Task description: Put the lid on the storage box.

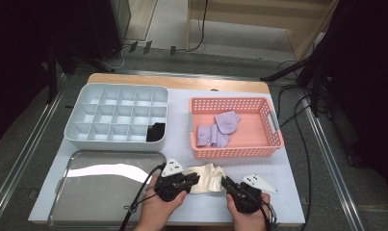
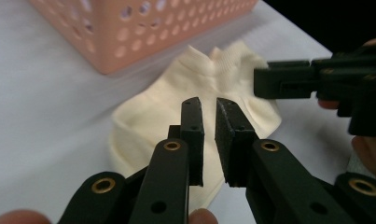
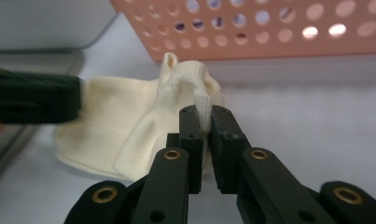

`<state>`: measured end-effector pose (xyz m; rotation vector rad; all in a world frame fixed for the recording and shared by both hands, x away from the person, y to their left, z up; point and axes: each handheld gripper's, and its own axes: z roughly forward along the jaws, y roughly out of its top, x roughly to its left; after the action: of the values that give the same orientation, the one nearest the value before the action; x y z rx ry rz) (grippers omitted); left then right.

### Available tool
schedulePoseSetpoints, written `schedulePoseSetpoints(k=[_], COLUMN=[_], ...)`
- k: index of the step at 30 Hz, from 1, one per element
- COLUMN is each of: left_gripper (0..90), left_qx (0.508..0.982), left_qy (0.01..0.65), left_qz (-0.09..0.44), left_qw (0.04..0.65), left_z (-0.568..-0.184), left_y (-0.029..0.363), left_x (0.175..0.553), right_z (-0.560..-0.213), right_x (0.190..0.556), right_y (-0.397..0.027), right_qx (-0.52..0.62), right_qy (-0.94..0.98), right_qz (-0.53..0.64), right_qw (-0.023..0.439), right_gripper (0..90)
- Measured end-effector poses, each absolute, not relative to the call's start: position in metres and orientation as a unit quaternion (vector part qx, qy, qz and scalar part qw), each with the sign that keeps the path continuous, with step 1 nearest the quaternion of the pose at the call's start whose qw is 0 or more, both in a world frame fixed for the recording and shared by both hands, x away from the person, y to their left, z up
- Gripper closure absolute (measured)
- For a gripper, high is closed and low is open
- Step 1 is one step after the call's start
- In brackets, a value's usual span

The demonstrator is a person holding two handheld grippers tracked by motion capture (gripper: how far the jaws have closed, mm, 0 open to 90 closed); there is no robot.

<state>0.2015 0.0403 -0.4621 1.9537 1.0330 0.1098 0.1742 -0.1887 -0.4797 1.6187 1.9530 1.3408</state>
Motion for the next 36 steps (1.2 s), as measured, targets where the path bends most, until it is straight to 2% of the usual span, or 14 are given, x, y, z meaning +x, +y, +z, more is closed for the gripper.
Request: schedulePoseSetpoints(k=[11, 17, 23, 28, 30, 31, 32, 33, 36], left_gripper=[84.1, 82.1, 81.1, 80.2, 79.1, 78.2, 75.6, 75.6, 69.9], left_qx=[0.801, 0.788, 0.755, 0.753, 0.753, 0.754, 0.753, 0.754, 0.752], left_qy=[0.443, 0.44, 0.455, 0.46, 0.458, 0.457, 0.456, 0.455, 0.449], left_qz=[0.022, 0.012, 0.011, 0.011, 0.011, 0.011, 0.011, 0.012, 0.014], left_qw=[0.403, 0.43, 0.472, 0.471, 0.472, 0.472, 0.474, 0.475, 0.482], left_z=[-0.478, -0.459, -0.447, -0.453, -0.454, -0.454, -0.454, -0.454, -0.453], left_y=[0.024, 0.054, 0.097, 0.102, 0.1, 0.098, 0.097, 0.095, 0.09], left_x=[0.213, 0.208, 0.208, 0.208, 0.208, 0.208, 0.208, 0.208, 0.207], right_z=[-0.458, -0.457, -0.466, -0.478, -0.482, -0.482, -0.48, -0.48, -0.474], right_x=[0.162, 0.16, 0.163, 0.164, 0.163, 0.163, 0.161, 0.161, 0.155], right_y=[-0.164, -0.152, -0.132, -0.109, -0.104, -0.104, -0.107, -0.107, -0.114], right_qx=[0.496, 0.484, 0.468, 0.458, 0.452, 0.449, 0.444, 0.444, 0.433], right_qy=[0.689, 0.695, 0.717, 0.74, 0.744, 0.745, 0.742, 0.742, 0.742], right_qz=[0.513, 0.513, 0.494, 0.468, 0.469, 0.47, 0.482, 0.482, 0.498], right_qw=[0.126, 0.143, 0.147, 0.153, 0.15, 0.148, 0.138, 0.138, 0.12], right_gripper=[84.6, 84.6, 83.7, 82.8, 80.7, 76.9, 68.8, 68.8, 61.3])
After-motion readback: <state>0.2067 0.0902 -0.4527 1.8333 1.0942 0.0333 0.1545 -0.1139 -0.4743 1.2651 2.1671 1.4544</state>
